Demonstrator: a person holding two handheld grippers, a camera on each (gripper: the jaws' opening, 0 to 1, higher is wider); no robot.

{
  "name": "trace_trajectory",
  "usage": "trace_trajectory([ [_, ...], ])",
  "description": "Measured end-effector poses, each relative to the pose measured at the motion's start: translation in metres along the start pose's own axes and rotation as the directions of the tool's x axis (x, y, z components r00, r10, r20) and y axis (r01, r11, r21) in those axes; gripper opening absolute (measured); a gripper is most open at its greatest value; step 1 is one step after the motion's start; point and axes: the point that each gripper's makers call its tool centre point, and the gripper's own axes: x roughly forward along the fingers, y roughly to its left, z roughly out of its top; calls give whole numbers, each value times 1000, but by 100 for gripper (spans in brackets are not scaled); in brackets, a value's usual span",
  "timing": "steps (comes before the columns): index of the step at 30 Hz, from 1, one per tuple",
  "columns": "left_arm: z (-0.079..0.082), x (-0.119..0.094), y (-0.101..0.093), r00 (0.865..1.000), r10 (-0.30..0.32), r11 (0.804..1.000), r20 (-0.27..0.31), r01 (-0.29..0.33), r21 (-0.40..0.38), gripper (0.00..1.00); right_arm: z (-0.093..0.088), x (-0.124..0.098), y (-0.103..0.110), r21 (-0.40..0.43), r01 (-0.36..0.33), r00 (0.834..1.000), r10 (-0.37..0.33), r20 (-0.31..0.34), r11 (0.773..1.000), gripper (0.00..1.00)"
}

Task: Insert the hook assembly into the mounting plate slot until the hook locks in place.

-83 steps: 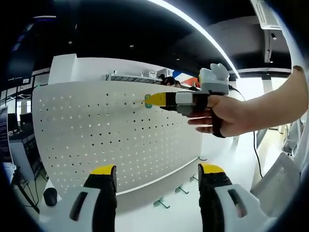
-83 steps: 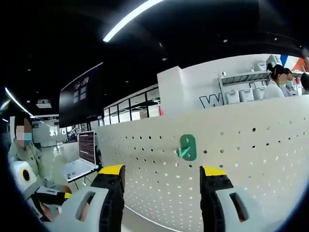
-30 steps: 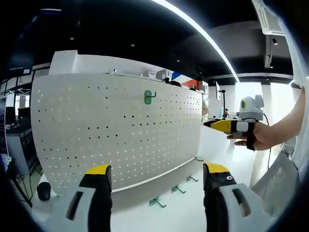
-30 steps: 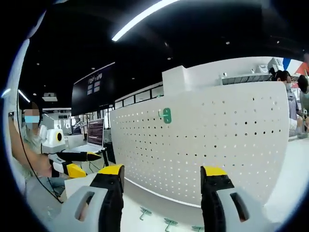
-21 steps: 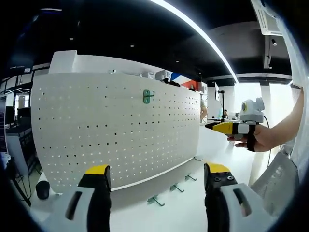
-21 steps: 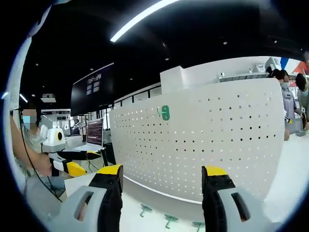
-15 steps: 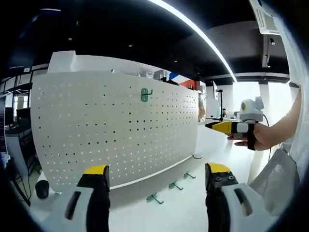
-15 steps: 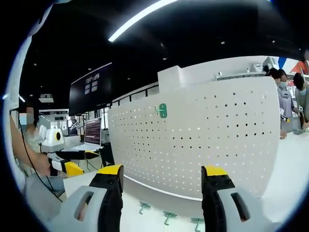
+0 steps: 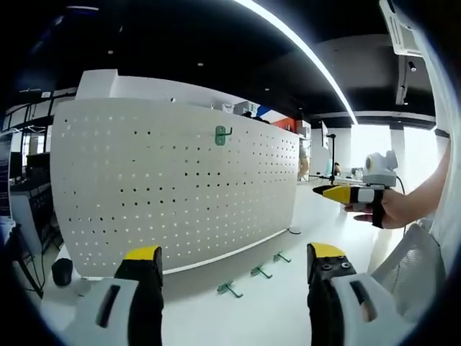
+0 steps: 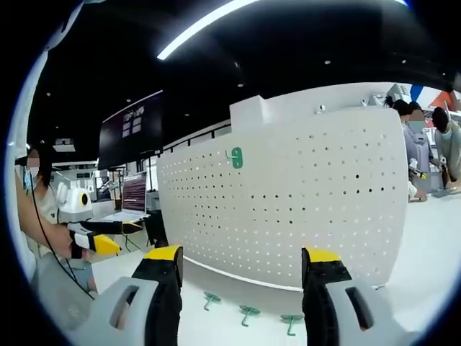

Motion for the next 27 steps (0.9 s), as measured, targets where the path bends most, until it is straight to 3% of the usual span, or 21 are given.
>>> trace_trajectory([
  [15, -4, 14, -2, 998, -42, 999, -39, 44, 33, 84, 1, -5, 1, -2, 4, 1000, -4, 0, 1000, 64],
  [27, -25, 33, -3, 985, -118, 989, -124, 127, 70, 84, -3, -9, -3, 3, 17, 1000, -17, 1, 1000, 64],
])
